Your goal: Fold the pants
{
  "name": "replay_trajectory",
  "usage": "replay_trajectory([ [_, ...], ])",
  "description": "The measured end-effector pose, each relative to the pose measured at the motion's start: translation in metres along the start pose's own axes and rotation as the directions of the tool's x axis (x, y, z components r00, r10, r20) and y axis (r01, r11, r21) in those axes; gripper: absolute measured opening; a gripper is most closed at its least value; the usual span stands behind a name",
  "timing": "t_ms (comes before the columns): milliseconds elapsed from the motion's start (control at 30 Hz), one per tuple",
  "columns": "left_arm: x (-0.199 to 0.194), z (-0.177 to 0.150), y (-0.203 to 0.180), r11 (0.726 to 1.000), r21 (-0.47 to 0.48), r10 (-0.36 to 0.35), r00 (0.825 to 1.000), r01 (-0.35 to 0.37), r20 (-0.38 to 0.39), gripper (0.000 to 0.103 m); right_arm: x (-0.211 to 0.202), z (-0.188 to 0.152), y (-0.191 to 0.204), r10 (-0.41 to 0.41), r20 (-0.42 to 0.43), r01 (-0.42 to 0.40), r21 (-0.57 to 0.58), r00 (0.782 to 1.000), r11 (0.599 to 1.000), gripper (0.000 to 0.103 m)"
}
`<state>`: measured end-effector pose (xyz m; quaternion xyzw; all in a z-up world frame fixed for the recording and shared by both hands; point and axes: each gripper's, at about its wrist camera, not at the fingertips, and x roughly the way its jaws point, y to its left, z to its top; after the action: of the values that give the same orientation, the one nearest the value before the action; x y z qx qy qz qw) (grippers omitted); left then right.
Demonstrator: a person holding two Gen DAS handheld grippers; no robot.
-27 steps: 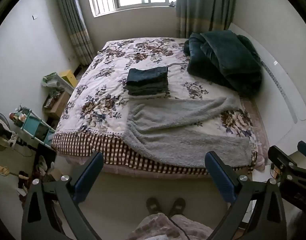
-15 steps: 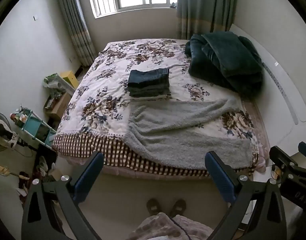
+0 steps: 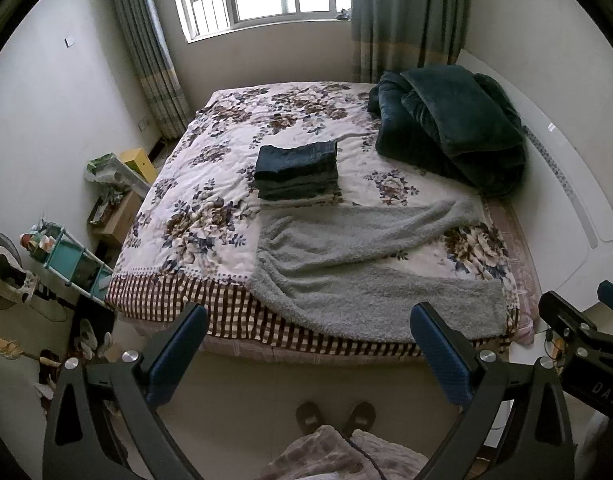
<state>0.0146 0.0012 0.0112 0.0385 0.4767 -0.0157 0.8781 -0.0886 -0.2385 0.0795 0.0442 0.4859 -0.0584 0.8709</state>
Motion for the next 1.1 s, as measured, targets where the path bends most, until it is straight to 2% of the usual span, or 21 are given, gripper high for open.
replay_trajectory([
  [1100,-0.004,0.010,0.003,1.000,-0.001,-0.004,1.000,0.004,0.009,0.103,-0.010,0.002,-0.001,-0.003,0.003,0.003,-0.011,1.000,1.000,0.103],
])
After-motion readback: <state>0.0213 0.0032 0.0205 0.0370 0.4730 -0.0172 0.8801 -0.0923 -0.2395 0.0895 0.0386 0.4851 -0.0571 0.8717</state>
